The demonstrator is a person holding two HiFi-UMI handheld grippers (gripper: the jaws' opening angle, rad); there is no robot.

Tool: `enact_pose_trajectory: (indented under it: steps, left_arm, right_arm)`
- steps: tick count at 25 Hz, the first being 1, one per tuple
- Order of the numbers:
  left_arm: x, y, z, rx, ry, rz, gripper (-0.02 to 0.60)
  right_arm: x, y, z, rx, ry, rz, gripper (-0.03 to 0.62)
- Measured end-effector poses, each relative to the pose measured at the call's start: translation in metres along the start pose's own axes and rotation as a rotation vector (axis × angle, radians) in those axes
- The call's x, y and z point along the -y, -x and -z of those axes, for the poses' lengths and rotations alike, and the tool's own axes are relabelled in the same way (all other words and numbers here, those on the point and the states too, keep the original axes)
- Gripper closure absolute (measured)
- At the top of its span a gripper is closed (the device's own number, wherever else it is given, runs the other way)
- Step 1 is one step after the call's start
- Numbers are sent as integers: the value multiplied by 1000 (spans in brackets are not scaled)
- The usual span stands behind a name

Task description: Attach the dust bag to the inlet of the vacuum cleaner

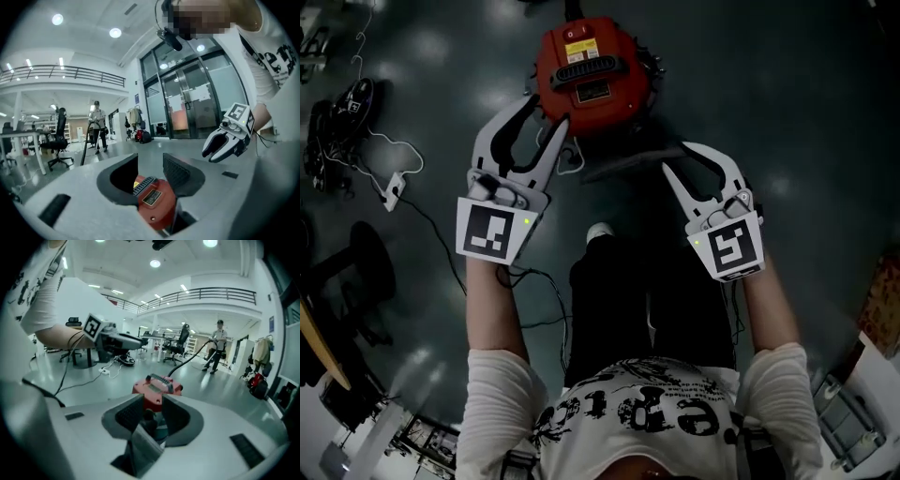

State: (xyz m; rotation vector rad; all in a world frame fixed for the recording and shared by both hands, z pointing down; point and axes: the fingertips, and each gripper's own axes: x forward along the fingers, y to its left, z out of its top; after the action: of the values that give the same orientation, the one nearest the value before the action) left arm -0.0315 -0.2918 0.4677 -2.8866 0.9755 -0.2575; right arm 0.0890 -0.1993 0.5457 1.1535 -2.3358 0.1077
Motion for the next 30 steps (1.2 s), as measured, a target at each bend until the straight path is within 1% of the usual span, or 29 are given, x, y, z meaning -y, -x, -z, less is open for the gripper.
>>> enact_pose_trajectory:
  steps: [3,5,7,8,10,12,13,15,17,19,21,23,25,27,30]
  left_arm:
    - [11,30,-60,-18,90,-89,410]
    - [14,50,-107,-21,145,-151,411]
    - [12,74,-156,-29,201,-226,411]
    - [10,88,-179,-36,222,-269,423]
    - [9,116,-221,-60,250,-351,484]
    - [10,144,-261,-88,267,-414,489]
    - [10,155,-281,-94,271,-437,505]
    - [10,168,-316,-88,285,-457,537]
    - [15,175,-340,-87,300,-443,559]
    - [26,182,-357,-86,321,-418,577]
    - [38,188,-369,-66,338,-400,577]
    - [50,194,-378,-53,329,-388,577]
    - [59,199,-386,-47,302,-380,577]
    - [66,205,-395,-33,285,-386,577]
    - [72,217,-401,-17,301,-407,577]
  right_arm:
    - [23,49,-70,77,-52,56,479]
    - [30,86,-128,139,-49,57,480]
    - [35,123,-187,171,-48,66,490]
    - [38,141,-213,175,-62,76,502]
    - [41,178,-260,174,-100,106,533]
    - [41,217,-304,181,-131,138,566]
    - [40,234,-325,191,-138,145,584]
    - [38,259,-357,218,-135,141,591]
    - [35,276,-375,234,-122,144,591]
    - [27,290,-385,214,-110,159,592]
    - [17,301,-390,192,-102,181,592]
    - [4,311,-395,216,-79,203,592]
    - [-8,320,-402,250,-22,224,592]
    - [-18,327,-406,262,26,233,592]
    - [-25,335,-404,267,15,234,592]
